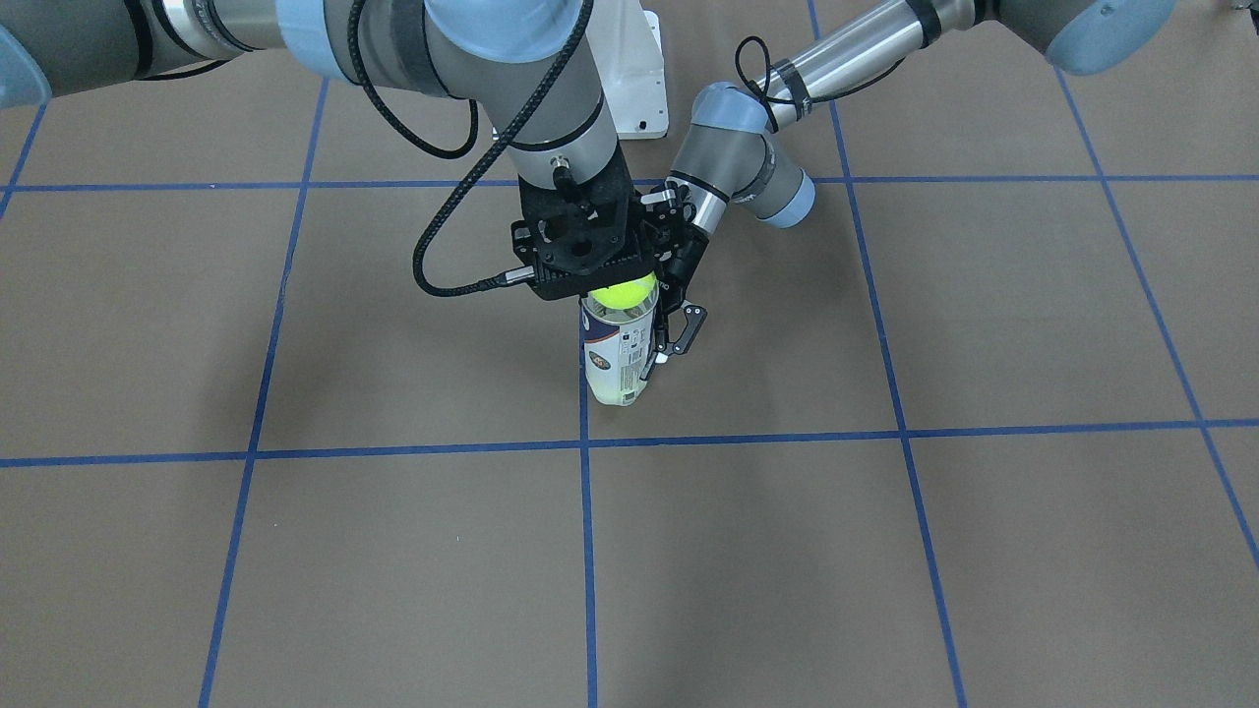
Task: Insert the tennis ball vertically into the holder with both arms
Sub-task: 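Release the ball into the can opening with the right gripper, then open the left gripper off the can while the right gripper rises away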
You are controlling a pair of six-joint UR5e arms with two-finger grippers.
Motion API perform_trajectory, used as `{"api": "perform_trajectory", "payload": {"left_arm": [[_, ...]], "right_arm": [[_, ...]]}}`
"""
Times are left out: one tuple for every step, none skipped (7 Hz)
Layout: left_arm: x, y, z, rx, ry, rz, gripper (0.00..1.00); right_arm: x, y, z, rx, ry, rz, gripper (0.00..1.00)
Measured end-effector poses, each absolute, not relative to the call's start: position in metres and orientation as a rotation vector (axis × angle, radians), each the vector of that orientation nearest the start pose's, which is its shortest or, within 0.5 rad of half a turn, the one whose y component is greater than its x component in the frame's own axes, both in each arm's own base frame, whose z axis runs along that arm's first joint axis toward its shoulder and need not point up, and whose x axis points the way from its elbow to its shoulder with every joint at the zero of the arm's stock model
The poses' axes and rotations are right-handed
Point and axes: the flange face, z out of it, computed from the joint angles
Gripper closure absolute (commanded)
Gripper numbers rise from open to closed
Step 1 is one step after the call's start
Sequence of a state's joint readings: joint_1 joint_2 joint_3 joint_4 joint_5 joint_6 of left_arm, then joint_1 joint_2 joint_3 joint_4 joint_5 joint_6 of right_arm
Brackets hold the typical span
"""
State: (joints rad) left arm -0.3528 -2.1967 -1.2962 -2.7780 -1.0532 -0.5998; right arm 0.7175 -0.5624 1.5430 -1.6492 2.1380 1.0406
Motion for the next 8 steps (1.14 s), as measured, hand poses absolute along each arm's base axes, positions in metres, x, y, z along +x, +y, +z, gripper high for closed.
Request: {"api": "perform_trajectory", "payload": {"left_arm": [[0.598, -0.415, 0.273, 1.245, 0.940, 0.084, 0.20], [0.598, -0.415, 0.273, 1.246, 0.941, 0.084, 0.12], [0.598, -0.415, 0.274, 1.245, 0.941, 0.084, 0.01], [0.598, -0.415, 0.274, 1.244, 0.939, 0.085, 0.01], [0.598, -0.415, 0.275, 1.243, 0.938, 0.086, 0.01], [0.599, -0.415, 0.276, 1.243, 0.937, 0.087, 0.01], [0.599, -0.415, 0.276, 1.242, 0.937, 0.087, 0.01], [0.598, -0.415, 0.276, 1.242, 0.939, 0.088, 0.01]], "right_arm": [[-0.478, -0.523, 0.035, 0.088, -1.021, -0.087, 0.02], [-0.477, -0.522, 0.033, 0.091, -1.025, -0.088, 0.02], [-0.476, -0.521, 0.031, 0.093, -1.028, -0.089, 0.02], [-0.474, -0.520, 0.029, 0.097, -1.033, -0.090, 0.02], [-0.471, -0.519, 0.027, 0.102, -1.038, -0.091, 0.02], [-0.469, -0.518, 0.026, 0.105, -1.041, -0.091, 0.02], [-0.466, -0.519, 0.024, 0.109, -1.043, -0.089, 0.02], [-0.461, -0.521, 0.022, 0.115, -1.048, -0.084, 0.02]]}}
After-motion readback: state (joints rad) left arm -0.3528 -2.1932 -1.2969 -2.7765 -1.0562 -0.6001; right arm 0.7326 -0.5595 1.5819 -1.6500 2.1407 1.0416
